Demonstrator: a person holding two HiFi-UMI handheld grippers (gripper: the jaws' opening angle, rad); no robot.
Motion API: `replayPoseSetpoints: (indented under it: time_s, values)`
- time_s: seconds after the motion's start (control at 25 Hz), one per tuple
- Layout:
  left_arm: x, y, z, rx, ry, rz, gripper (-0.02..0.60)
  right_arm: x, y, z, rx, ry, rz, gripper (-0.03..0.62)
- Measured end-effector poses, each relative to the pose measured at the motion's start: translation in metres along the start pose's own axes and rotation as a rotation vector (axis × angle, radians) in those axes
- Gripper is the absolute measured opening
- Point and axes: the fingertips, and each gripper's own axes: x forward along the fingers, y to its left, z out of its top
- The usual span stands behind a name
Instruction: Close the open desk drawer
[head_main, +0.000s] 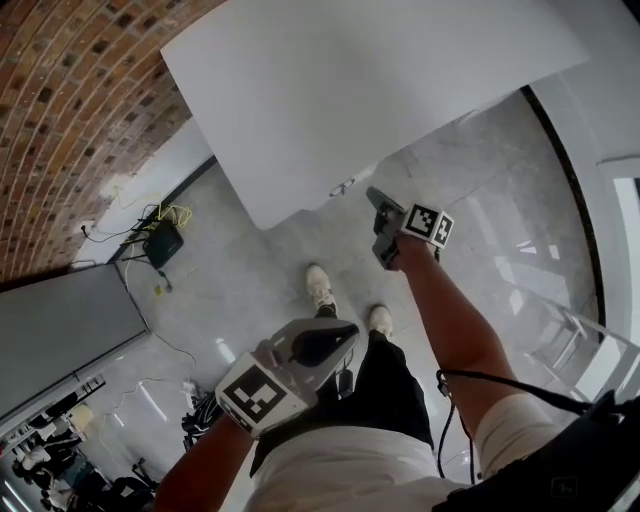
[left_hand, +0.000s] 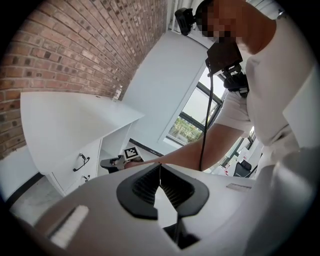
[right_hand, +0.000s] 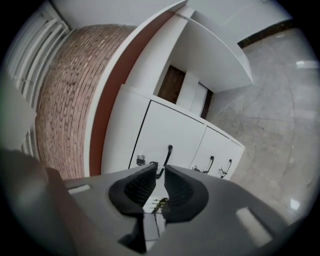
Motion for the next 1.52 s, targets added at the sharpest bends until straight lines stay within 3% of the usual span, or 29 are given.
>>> replayPoseSetpoints:
  time_s: [0.12,0.44,0.64,0.8,0.96,1.2,1.52]
  values:
    - [0.001,-0.017,0.008,0.014,-0.028,0.016,0.006,-0.03,0.019,-0.009,-0.131,0.086,-0.02,0.038]
    - [-0.001,-0.079,0.021,0.034,-0.079,0.06,0.006,-0.134,0.071,-0.031,-0.32,0.215,-0.028,0.023]
    - [-0.007,-0.107,0.038,0.077,-0.138,0.09,0.006,-0.187,0.123,-0.041,-0.475,0.284,-0.009,0.021]
    - [-0.022,-0.14,0.043,0.089,-0.163,0.1,0.006,-0.246,0.165,-0.068,-0.556,0.325,0.013,0.021]
    - [-0.047,-0.169,0.05,0.105,-0.171,0.131,0.006,-0.302,0.21,-0.094,-0.702,0.385,0.025,0.021]
    - [-0.086,-0.191,0.053,0.106,-0.194,0.172,0.006,-0.348,0.28,-0.108,-0.965,0.399,0.043,0.02]
    - [-0.099,-0.211,0.055,0.143,-0.17,0.185,0.006,-0.372,0.353,-0.132,-1.159,0.388,0.12,0.014]
